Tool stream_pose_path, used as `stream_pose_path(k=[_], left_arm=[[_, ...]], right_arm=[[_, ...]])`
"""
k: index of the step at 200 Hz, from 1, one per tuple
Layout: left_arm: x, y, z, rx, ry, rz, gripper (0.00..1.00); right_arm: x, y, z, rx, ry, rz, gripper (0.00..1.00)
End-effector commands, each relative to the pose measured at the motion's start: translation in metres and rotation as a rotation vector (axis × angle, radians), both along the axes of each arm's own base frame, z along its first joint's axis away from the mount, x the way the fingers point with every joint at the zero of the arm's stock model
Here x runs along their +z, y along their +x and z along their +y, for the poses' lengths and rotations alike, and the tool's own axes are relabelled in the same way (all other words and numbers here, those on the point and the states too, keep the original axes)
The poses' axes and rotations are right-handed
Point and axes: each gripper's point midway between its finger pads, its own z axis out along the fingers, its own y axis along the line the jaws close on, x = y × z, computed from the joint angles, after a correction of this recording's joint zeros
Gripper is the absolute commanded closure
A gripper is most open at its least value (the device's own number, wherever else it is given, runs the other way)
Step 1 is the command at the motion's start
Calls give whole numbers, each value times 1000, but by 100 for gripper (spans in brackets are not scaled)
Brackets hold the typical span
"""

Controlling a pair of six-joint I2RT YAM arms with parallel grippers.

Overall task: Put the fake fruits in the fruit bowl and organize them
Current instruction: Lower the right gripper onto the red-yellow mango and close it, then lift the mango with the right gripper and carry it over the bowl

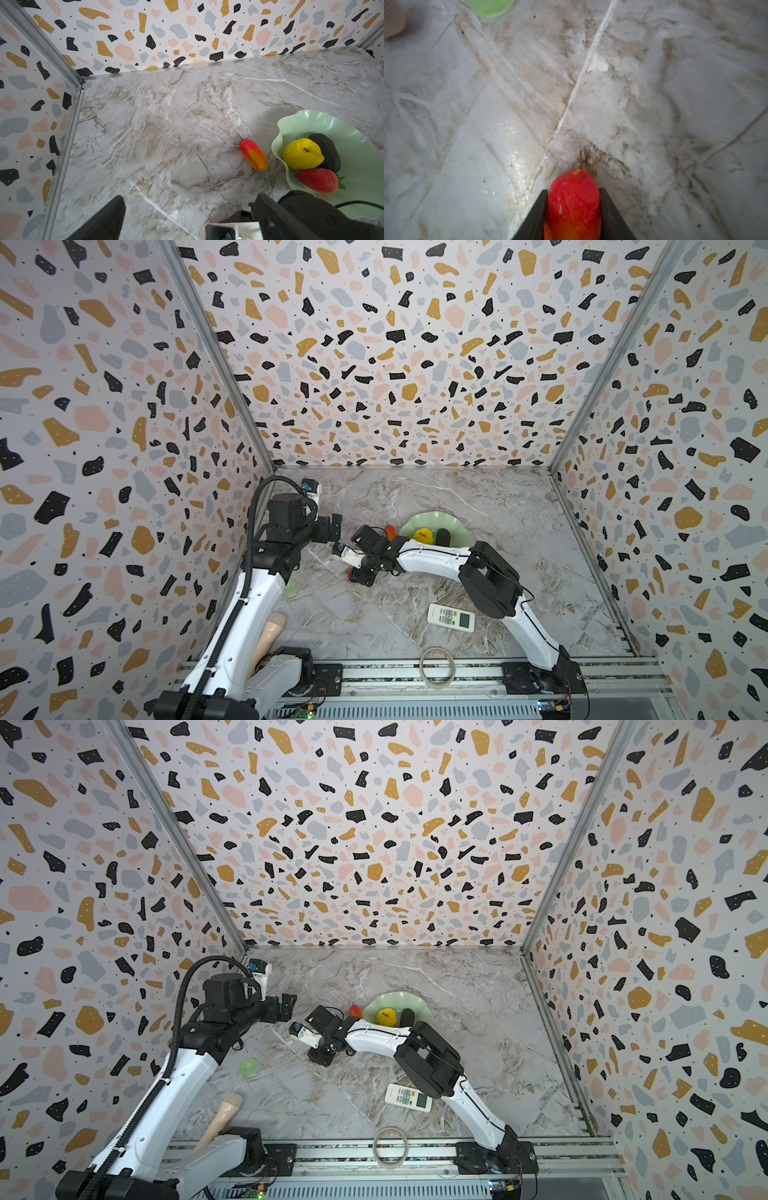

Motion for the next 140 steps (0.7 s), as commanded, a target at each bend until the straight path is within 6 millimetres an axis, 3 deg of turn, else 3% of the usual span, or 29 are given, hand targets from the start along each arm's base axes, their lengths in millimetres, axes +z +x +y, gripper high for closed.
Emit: stream_pose_path(k=[1,15,40,68,99,121,140], left_arm=[[8,1,1,0,0,-42,0],[8,1,1,0,-1,-41,1],[8,1,1,1,0,-43,0],[8,1,2,3,3,-43,0],[9,1,1,0,0,-44,0],[8,1,1,-1,-2,-42,0],[8,1,0,-4,-3,-42,1]], right_arm=[[21,1,1,-3,11,-18,78],[32,1,0,-6,29,-29,89],[66,10,-10,-43,90,-55,96],[119,29,-44,-143,221,-73,99],[163,71,-114,-400,313,-163,100],[167,108,-183,-674,321,-206,100],[158,133,-239,-881,333,-192,100]])
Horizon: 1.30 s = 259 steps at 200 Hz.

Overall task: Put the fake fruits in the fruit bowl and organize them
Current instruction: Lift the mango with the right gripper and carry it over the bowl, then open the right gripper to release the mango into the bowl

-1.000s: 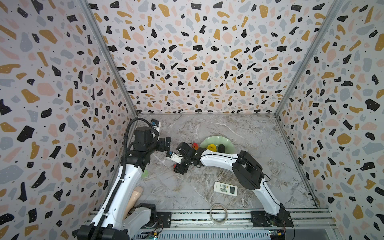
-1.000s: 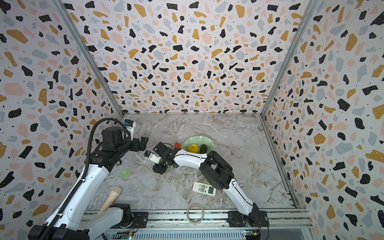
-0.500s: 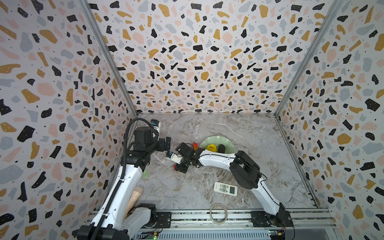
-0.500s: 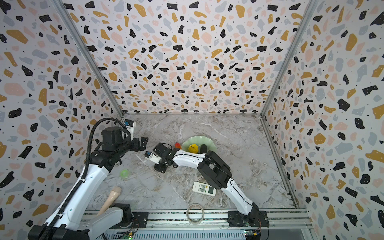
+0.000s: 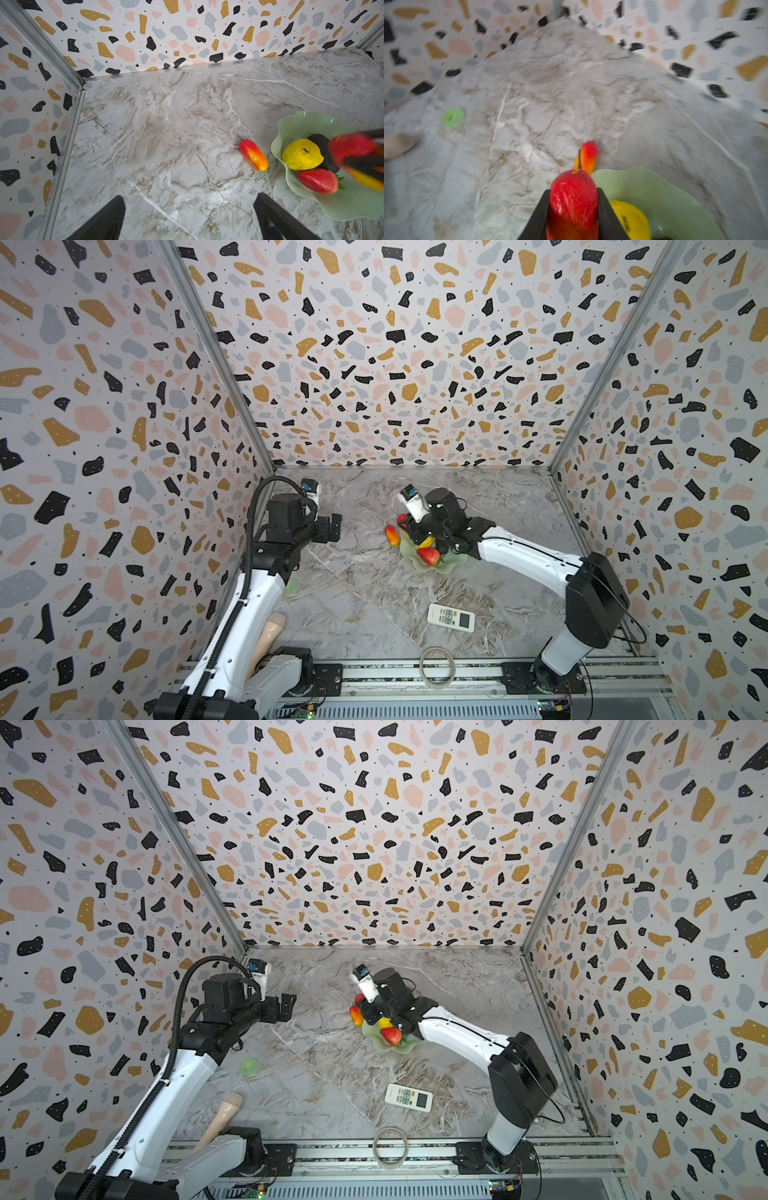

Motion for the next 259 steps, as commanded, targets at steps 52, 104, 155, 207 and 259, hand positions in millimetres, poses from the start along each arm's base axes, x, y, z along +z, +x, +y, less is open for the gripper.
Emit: stream_pose_path(k=[52,104,155,207,259], left_arm=[[5,3,-1,-7,-7,-30,0],[2,4,-1,-7,-3,-25,0],[2,4,0,-4,-2,-23,0],[0,5,0,-4,1,-16,0],[-1,5,0,-3,2,-14,0]], right_arm=[[-39,63,-87,-359,41,8,100],[-62,86,-75,-360,36,-4,100],[-81,97,-71,-372,20,0,95],[-79,94,-70,-359,16,4,57],[-43,88,-71,-341,9,-49,32]])
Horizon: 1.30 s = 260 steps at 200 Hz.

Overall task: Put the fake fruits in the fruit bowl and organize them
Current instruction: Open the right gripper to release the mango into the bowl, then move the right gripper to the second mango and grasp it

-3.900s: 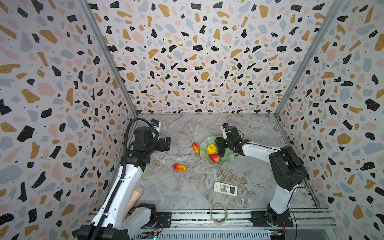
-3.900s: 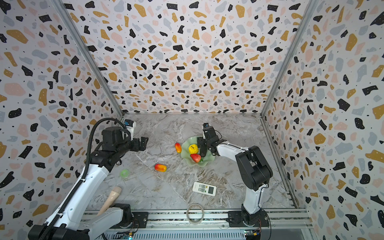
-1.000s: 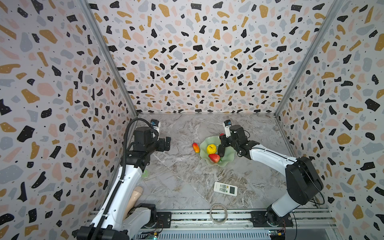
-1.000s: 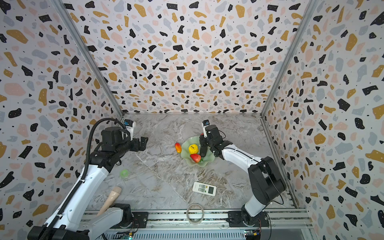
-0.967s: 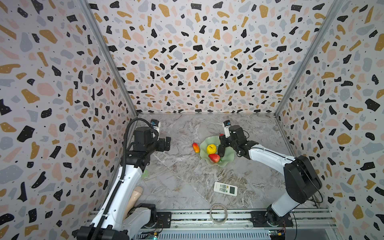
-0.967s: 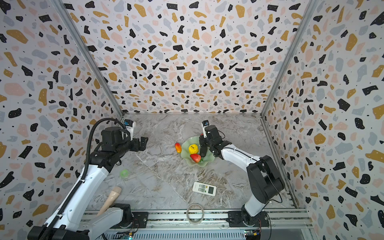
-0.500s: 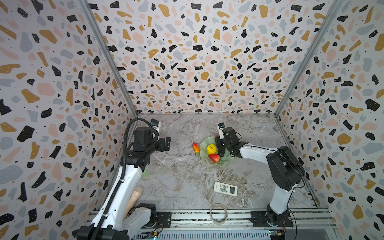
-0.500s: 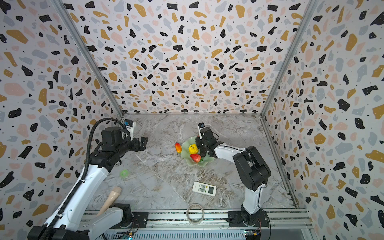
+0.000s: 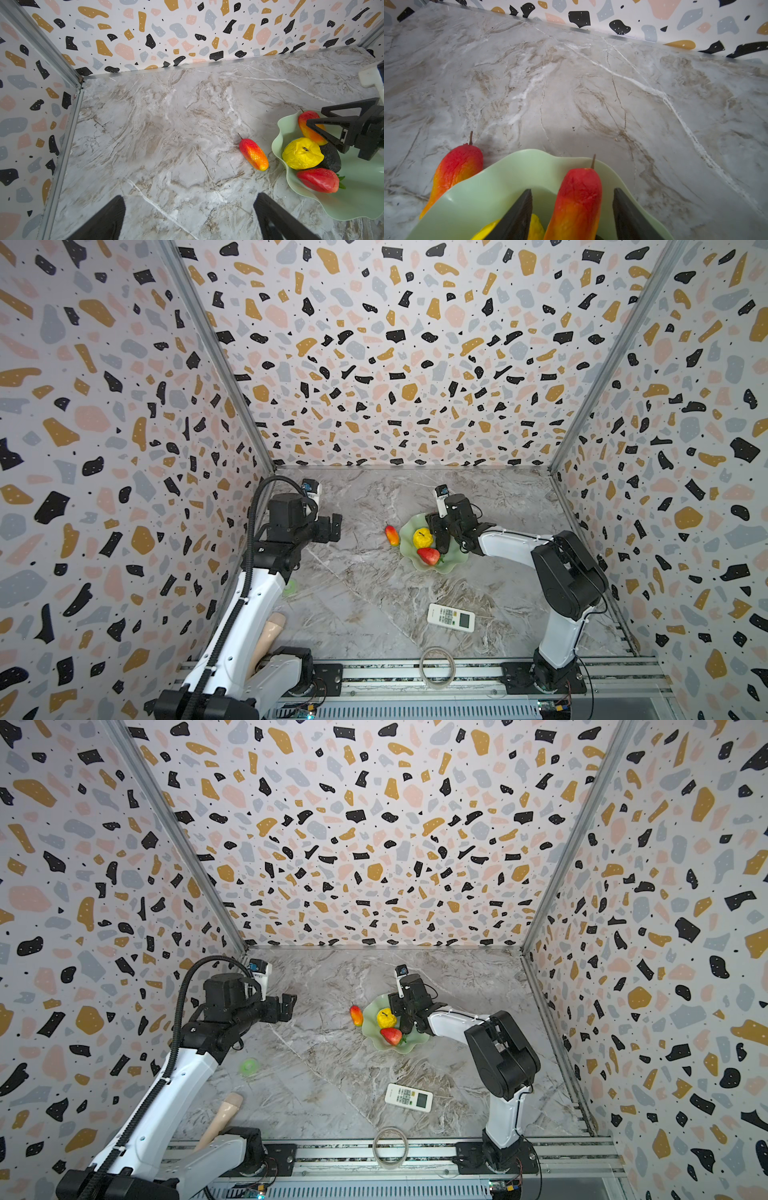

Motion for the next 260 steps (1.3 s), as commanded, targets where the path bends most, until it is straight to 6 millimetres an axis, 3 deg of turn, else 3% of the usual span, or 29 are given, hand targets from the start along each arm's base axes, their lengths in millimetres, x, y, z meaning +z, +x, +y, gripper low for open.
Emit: stream_pose_path(k=[1,18,42,85,141,204,260], left_arm=[[2,4,1,-2,2,-23,0],[2,4,1,-1,2,-23,0],[2,4,0,-3,1,-23,0],[5,2,1,0,4,-33,0],[7,1,1,0,3,-40,0],[8,0,1,-2,0,-44,0],[8,0,1,0,1,-43,0]], right_arm=[[60,4,5,13,28,-104,31],[79,-1,17,66,16,-135,17],[95,-12,58,247,-61,-113,0],[81,-32,124,458,-212,24,1],[30,-32,166,419,-288,163,1],[-23,-30,166,298,-327,235,5],[-41,-33,166,311,-343,266,19]])
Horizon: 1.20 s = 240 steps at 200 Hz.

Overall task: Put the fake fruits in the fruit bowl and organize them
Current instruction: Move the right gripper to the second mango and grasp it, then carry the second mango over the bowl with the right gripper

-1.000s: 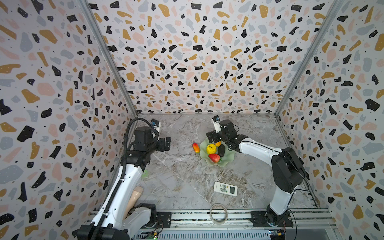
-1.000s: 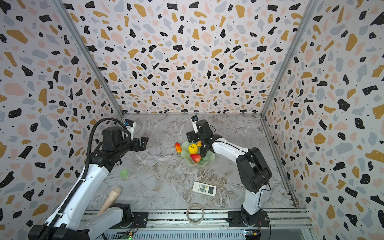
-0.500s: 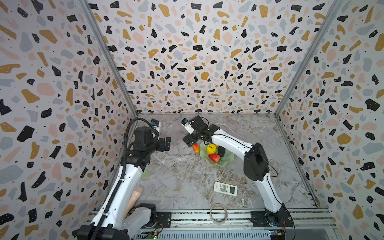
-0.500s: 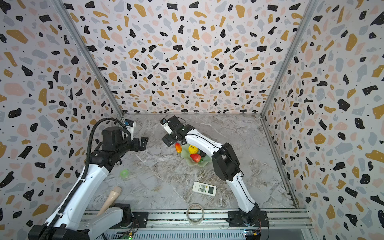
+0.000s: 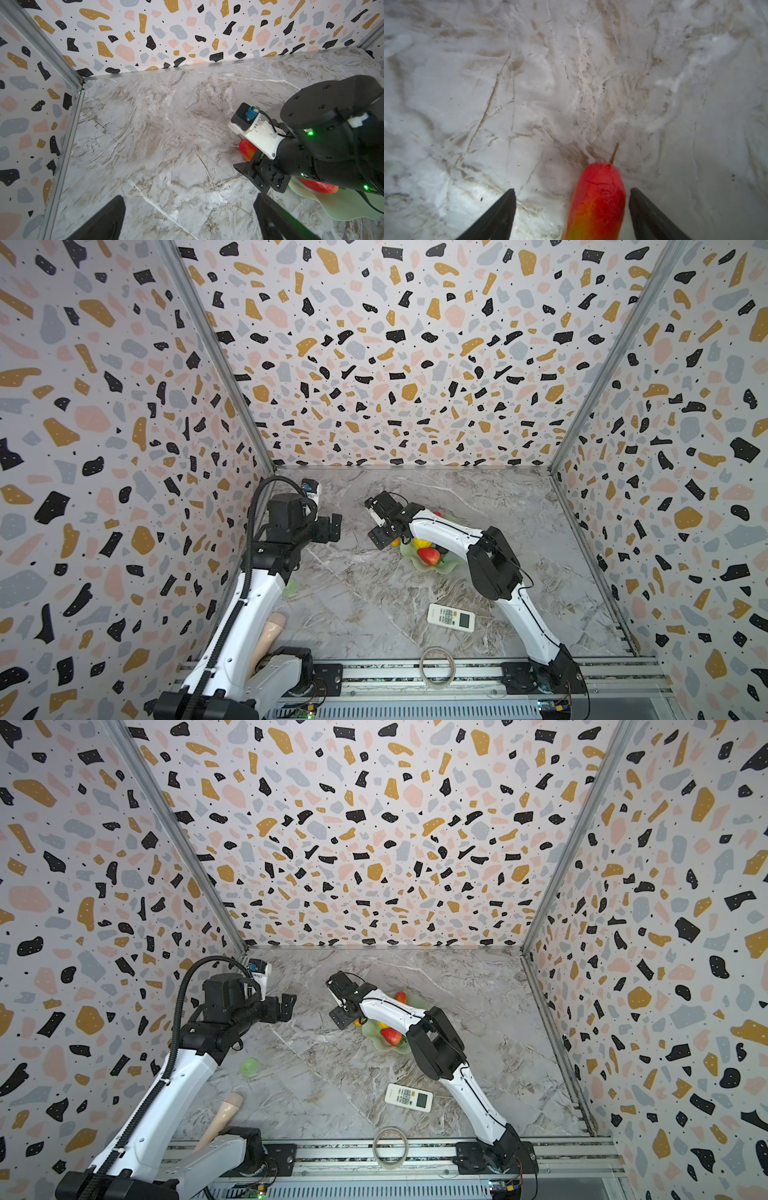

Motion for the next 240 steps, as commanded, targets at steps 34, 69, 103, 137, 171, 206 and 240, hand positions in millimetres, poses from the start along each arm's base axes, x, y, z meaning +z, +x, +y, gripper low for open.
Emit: stream_pose_path(k=[34,69,103,137,171,206,240], left_arm=[[7,1,1,1,1,-38,0],[7,1,1,-2,0,-38,1],[6,2,1,-3,0,-37,0],[6,1,1,1,2,-37,0],[6,1,2,3,5,-37,0],[6,1,2,4,6,-38,1],[6,1,2,4,6,-37,1]], right_arm=[[6,0,4,3,19,6,26],[-2,0,5,10,13,16,33],[-7,0,7,17,16,19,43],[4,2,10,23,39,2,65],[39,0,14,41,92,-50,77],[101,-6,-2,22,250,-124,84],[155,-11,-58,-91,449,-191,88]])
